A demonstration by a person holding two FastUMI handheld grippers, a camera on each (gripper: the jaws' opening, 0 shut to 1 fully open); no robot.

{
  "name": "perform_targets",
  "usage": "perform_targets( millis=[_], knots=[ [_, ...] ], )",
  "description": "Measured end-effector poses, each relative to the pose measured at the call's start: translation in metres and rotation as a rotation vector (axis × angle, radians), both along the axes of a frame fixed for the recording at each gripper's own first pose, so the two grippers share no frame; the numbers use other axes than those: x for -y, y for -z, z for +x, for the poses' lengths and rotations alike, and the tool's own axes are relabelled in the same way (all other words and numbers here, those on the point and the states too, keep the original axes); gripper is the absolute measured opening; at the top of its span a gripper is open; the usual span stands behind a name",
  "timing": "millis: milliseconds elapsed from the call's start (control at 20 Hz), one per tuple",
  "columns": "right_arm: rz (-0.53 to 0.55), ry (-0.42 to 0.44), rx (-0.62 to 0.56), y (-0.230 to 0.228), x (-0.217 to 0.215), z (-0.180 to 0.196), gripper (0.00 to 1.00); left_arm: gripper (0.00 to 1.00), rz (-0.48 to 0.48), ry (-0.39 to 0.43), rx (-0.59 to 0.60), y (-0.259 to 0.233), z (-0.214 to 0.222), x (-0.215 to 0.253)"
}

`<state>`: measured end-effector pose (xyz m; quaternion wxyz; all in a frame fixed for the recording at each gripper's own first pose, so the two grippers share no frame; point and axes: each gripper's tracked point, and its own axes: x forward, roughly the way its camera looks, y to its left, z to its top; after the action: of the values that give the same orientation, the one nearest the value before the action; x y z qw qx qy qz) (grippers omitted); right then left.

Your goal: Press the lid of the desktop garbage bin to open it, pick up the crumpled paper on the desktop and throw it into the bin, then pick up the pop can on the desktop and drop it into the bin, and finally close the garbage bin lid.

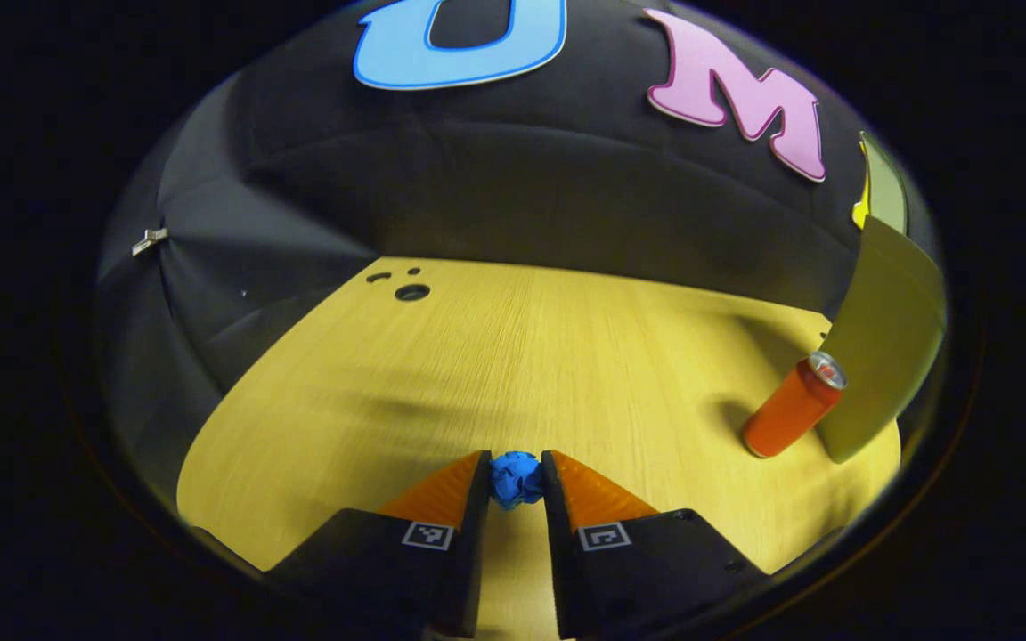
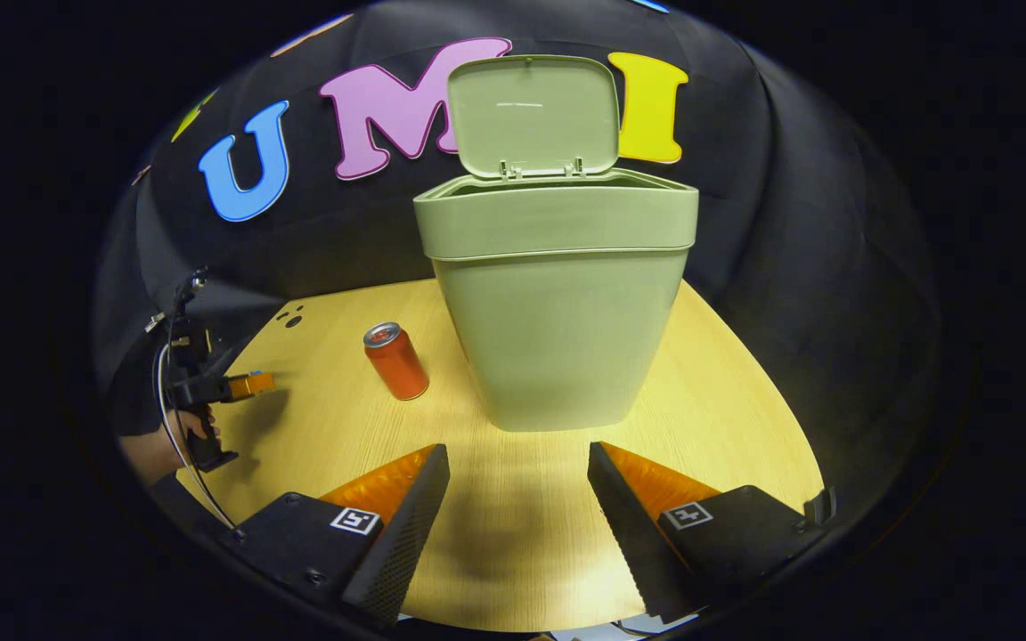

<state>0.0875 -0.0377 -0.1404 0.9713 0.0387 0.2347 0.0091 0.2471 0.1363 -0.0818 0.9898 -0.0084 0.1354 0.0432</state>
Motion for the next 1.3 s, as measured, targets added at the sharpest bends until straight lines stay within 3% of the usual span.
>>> perform_targets(
  millis=[150,400,850,1300],
  knots=[
    [0.022,-0.002,0.005,0.003,0.000,0.000,0.99,0.34,-0.020,0.061,0.061,-0.036,-0.009,0.023],
    [0.058,0.007,0.023,0.004,0.006,0.002,0.99,0.38,0.032,0.164,0.127,-0.090,-0.021,0.072],
    [0.096,0.000,0.057,0.003,0.015,0.008,0.99,0.36,0.067,0.453,0.277,-0.183,-0.058,0.231],
    [0.089,-0.038,0.033,0.014,0.023,0.009,0.99,0.36,0.027,0.701,0.312,-0.211,-0.069,0.364]
  ],
)
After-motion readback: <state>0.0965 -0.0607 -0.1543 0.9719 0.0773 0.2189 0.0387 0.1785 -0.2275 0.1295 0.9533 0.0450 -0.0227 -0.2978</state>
